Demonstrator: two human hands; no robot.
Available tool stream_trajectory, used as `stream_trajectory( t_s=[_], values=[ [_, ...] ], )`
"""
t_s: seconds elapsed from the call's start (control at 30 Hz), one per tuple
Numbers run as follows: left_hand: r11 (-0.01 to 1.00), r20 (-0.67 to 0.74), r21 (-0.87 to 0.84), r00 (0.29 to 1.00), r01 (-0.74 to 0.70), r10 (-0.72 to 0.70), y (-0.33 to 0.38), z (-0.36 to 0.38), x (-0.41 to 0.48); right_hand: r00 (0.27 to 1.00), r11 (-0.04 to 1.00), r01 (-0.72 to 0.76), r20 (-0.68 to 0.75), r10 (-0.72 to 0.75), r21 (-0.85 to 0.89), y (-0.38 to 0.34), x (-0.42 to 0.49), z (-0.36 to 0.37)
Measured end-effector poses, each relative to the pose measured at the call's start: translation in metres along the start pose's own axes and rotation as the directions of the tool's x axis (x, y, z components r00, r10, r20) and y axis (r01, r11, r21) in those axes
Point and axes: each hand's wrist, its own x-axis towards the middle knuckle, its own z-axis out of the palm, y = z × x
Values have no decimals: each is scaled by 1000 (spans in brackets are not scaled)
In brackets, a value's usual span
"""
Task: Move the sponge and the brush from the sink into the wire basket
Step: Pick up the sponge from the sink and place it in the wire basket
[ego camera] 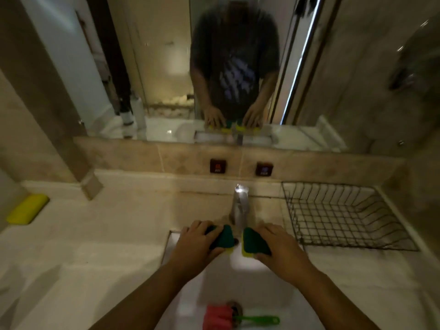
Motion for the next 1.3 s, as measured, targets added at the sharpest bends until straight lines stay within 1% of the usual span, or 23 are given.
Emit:
stream_trajectory(
  t_s=[0.1,0.23,0.33,0.4,0.53,0.67,0.77,0.87,0.97,1.03,1.13,1.2,1.3],
  values=[
    [998,-82,8,995,-56,56,9,-37,5,996,1000,15,-86,-16,-14,-18,-2,-33],
    [993,-192,-36,976,-111,102,24,-70,7,988,998,61,-139,-64,-26,-25,-10,-64],
    [987,-219,-36,965,-160,148,40,-83,10,984,997,72,-164,-73,-15,-23,-18,-77],
    [981,-217,-35,960,-191,179,52,-85,15,982,997,67,-174,-72,-38,-17,-22,-83],
    [973,-170,-48,962,-225,214,78,-77,31,982,998,46,-179,-54,-47,12,-33,-92],
    [966,-113,-53,963,-251,244,112,-60,62,987,998,-32,-156,24,-48,58,-37,-100],
    [965,-65,-84,968,-248,243,142,-40,95,991,996,-80,-114,75,-34,107,-37,-105],
    [966,13,-120,973,-228,232,170,-12,139,989,991,-133,-65,132,-12,164,-28,-103],
    [978,115,-67,972,-200,206,196,21,183,985,985,-173,-21,174,21,217,-10,-97],
    [986,177,-39,971,-159,163,210,45,209,984,983,-179,13,179,37,250,5,-93],
    [994,208,-16,972,-104,105,222,78,243,986,986,-167,8,167,-3,294,26,-78],
    [997,222,11,972,-79,75,225,91,262,986,984,-163,9,164,-65,320,35,-67],
    [990,224,101,971,-103,78,226,105,286,986,973,-155,29,162,-169,351,46,-58]
  ],
)
